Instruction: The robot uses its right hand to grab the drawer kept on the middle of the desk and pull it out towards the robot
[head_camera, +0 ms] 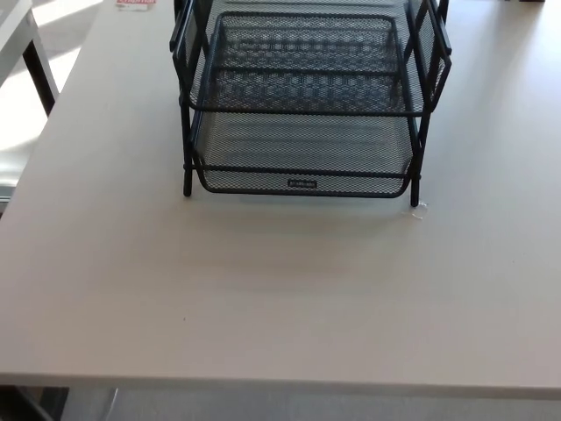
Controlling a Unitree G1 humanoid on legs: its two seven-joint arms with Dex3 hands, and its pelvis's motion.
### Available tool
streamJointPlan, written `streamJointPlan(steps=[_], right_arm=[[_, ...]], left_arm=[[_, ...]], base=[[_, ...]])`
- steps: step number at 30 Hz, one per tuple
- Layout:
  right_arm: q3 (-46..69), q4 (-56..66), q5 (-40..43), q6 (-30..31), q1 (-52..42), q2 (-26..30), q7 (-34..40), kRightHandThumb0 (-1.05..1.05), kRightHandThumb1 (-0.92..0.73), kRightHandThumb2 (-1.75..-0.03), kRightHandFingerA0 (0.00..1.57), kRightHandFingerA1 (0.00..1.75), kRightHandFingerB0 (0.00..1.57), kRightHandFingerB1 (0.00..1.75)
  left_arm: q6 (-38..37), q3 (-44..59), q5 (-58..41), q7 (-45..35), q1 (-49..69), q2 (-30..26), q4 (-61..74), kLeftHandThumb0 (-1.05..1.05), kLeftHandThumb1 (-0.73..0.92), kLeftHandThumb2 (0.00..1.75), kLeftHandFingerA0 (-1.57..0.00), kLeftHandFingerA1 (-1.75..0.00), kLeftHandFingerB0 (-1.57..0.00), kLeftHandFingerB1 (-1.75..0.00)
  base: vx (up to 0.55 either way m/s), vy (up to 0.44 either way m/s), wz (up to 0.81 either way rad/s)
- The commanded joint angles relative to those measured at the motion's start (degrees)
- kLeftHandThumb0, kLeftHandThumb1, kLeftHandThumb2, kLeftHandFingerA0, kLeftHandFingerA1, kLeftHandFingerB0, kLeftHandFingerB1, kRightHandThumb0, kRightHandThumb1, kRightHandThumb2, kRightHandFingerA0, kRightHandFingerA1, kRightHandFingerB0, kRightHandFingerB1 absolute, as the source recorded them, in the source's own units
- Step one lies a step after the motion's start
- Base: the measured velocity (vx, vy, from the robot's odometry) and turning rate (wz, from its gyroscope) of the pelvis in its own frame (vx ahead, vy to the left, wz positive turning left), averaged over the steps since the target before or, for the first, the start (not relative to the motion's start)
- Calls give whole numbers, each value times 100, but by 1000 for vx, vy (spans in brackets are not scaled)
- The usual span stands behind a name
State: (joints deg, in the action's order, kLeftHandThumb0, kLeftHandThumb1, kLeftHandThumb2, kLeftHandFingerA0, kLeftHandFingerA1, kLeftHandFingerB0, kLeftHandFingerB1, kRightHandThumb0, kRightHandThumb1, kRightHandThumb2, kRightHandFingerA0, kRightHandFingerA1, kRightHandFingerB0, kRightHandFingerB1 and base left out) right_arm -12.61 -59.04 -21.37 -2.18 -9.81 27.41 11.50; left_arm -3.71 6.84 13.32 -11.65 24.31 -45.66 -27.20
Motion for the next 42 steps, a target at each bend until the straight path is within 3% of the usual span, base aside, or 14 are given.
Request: streamJointPlan(steps=[1, 2, 3, 4, 5, 6, 7, 8, 27, 42], right_arm=[[-262, 320, -718, -1405, -633, 720, 1523, -59, -60, -58, 49, 71, 17, 35], [-277, 329, -726, -1402, -625, 715, 1528, -59, -60, -58, 49, 71, 17, 35], [258, 1714, -360, -788, -1154, 1141, 623, -55, -58, -59, 30, 57, 11, 31], [555, 2467, -163, -374, -1415, 1369, 112, -75, -47, -84, 32, 71, 5, 35], [788, 2987, -81, 87, -1530, 1561, -282, -79, -49, -88, 22, 58, 7, 29], [992, 3424, -46, 442, -1640, 1746, -594, -79, -49, -88, 22, 58, 7, 29], [1062, 3420, -23, 577, -1587, 1831, -720, -82, -51, -89, 20, 56, 5, 23], [1189, 3633, -13, 789, -1625, 1925, -888, -83, -53, -91, 25, 63, 5, 16], [1476, 4632, -202, 1550, -1915, 1830, -1368, -83, -53, -91, 25, 63, 5, 16], [1555, 4783, -305, 1718, -1942, 1767, -1515, -83, -53, -91, 25, 63, 5, 16]], left_arm=[[577, 308, -152, -973, 534, -671, 1020, -32, 72, 61, -49, -87, -48, -66], [588, 327, -158, -983, 552, -678, 1026, -32, 72, 61, -49, -87, -48, -66], [-47, -75, 225, -820, 210, -813, 294, -31, 75, 62, -51, -83, -54, -65], [31, -54, 121, -883, 144, -758, 213, -30, 76, 62, -50, -81, -50, -63], [643, 276, -318, -1121, 348, -616, 720, -32, 74, 62, -48, -81, -49, -65], [788, 352, -364, -1197, 483, -651, 983, -32, 74, 62, -48, -81, -49, -65], [480, 259, -130, -1179, 606, -832, 1079, -33, 73, 62, -49, -88, -43, -62], [448, 254, -104, -1176, 624, -842, 1080, -33, 73, 62, -49, -88, -43, -62], [588, 441, -81, -1298, 745, -796, 1271, -33, 73, 62, -49, -88, -43, -62], [649, 531, 0, -1402, 746, -731, 1335, -33, 73, 62, -49, -88, -43, -62]], base=[[0, 0, 0], [0, 0, 0], [0, 0, 0], [0, 0, 0], [0, 0, 0], [0, 0, 0], [0, 0, 0], [0, 0, 0], [0, 0, 0], [0, 0, 0]])
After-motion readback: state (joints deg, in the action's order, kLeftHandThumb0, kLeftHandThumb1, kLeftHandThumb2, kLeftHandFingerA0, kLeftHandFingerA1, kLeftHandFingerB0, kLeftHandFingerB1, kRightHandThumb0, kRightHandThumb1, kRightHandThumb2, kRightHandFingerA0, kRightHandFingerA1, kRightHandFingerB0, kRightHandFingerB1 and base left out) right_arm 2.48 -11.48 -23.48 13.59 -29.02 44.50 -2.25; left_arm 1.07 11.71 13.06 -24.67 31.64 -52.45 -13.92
